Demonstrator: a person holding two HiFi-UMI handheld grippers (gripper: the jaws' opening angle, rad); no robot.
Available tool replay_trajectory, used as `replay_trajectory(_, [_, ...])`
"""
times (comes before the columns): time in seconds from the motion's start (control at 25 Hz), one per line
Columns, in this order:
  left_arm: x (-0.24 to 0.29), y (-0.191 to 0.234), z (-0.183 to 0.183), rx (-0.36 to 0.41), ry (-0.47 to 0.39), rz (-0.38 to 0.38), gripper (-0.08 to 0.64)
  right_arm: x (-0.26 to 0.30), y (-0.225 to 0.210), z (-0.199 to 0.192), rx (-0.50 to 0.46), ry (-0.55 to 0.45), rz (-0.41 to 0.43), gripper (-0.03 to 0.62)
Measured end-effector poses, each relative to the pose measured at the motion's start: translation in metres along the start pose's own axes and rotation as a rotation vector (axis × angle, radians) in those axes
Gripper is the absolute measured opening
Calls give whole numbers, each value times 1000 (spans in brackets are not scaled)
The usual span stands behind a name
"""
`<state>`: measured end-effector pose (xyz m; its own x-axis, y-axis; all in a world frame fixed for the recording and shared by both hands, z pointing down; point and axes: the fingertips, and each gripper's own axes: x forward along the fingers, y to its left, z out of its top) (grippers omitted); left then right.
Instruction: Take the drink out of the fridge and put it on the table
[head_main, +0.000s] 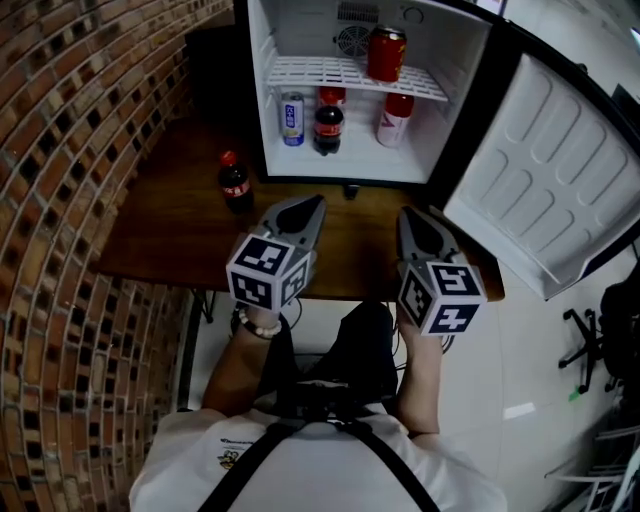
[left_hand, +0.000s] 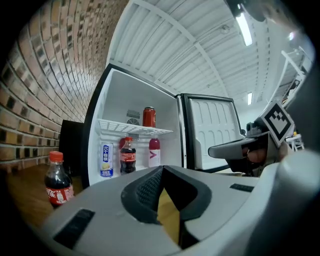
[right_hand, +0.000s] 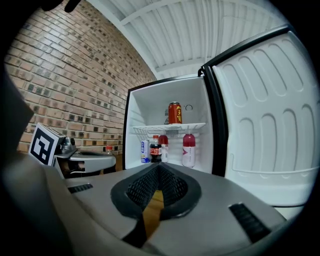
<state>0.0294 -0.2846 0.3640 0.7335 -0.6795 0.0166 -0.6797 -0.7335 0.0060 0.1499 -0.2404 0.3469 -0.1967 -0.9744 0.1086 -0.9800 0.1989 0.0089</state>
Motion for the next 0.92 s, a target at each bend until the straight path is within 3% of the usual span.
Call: replay_trajectory(0.92, [4,2,-8,-31,12,-13,-5,4,-1,-6,4,32,-7,-8])
